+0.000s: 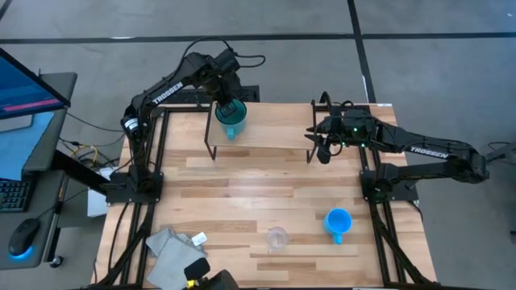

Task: Stack small to large cups/mugs on shelf
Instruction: Put the dark blue mug on the shelf, then adjust the shelf

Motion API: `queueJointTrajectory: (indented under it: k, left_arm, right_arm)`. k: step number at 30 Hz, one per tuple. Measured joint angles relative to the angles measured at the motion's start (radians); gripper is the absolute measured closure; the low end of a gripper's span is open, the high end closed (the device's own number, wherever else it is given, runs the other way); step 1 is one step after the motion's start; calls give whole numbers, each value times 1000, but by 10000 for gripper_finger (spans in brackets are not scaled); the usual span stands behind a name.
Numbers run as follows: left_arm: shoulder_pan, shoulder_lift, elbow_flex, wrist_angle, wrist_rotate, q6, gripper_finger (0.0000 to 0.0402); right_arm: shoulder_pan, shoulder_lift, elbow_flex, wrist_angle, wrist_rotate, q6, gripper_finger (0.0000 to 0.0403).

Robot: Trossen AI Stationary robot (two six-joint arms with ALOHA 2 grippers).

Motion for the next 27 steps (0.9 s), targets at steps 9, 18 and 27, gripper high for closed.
queueJointTrajectory:
  k: [9, 18, 27]
  left_arm:
    - [0, 0, 1, -14, 23, 4, 287]
    - [0, 0, 86, -52, 22, 12, 286]
    - [3, -8, 270, -153, 21, 14, 286]
  right_arm:
    - [0, 0, 0, 0, 0, -5, 281]
    - [0, 0, 0, 0, 0, -7, 281]
    - [0, 0, 0, 0, 0, -6, 281]
